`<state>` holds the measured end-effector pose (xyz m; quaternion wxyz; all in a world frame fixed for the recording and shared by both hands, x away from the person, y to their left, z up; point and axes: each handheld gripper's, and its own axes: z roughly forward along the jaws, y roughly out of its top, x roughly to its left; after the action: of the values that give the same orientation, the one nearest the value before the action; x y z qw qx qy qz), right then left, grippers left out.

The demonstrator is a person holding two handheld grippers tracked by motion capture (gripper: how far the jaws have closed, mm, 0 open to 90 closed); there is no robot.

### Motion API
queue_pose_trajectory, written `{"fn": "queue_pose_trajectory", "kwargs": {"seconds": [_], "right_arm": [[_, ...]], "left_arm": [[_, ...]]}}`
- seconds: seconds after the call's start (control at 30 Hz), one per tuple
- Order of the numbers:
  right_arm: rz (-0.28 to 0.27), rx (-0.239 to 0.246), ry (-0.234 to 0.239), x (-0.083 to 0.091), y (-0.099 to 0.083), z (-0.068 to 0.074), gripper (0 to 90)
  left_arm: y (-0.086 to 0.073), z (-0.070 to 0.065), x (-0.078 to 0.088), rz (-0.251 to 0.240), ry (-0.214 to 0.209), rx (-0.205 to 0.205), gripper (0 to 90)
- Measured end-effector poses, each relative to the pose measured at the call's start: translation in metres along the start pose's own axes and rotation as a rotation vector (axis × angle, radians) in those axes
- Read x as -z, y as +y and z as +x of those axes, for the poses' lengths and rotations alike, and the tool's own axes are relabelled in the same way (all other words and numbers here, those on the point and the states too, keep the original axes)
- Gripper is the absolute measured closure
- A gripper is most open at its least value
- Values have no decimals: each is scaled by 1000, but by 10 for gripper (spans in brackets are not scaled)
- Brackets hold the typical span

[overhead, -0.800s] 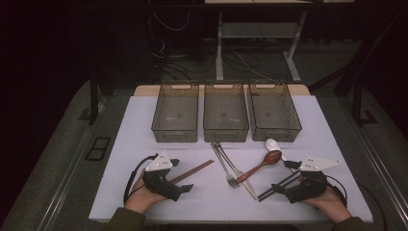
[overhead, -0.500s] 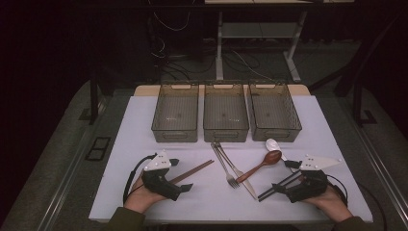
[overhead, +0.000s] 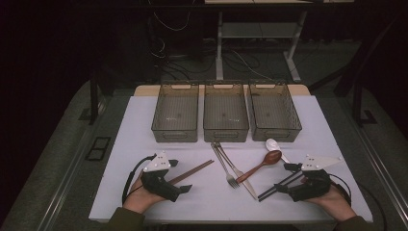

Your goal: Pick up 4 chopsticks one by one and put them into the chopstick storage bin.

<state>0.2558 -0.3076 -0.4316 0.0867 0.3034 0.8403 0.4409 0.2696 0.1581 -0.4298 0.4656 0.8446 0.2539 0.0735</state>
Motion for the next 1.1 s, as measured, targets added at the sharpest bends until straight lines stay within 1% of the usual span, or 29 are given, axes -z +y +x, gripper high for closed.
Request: {"fn": "queue_pose_trajectory", "kwargs": {"seconds": [0.03,0.07,0.13,0.23,0.27,0.33,0.43,0.5,0.53,0.67,0.73,0.93,1.1], "right_arm": [[6,2,2,0,0,-1,170],[6,2,2,0,0,-1,170],[22,5,13,1,-1,-2,237],[39,7,21,1,-2,-3,279],[39,7,21,1,-2,-3,279],[61,14,40,0,-3,-4,315],[74,28,62,-1,-4,-5,347],[80,33,69,-2,-4,-5,354],[96,47,84,-5,-4,-5,369],[123,59,100,-9,-4,-2,382],[141,82,116,-13,-3,0,390],[168,113,134,-19,-2,3,415],[185,134,140,-22,-2,2,434]], "left_arm": [[0,0,0,0,-1,1,0],[0,0,0,-1,-1,0,0],[1,0,1,-1,-1,-3,0],[1,-1,1,-4,0,0,0],[1,-1,1,-3,0,-1,0],[1,-1,1,-2,-2,-3,0],[1,-1,1,-2,-4,1,0],[1,0,1,-1,-5,2,0],[1,0,1,-1,-5,2,0],[1,0,1,1,-7,-1,0],[1,-1,0,-2,-7,1,0],[1,-1,0,-1,-6,3,0],[1,-1,-1,-1,-7,1,0]]}}
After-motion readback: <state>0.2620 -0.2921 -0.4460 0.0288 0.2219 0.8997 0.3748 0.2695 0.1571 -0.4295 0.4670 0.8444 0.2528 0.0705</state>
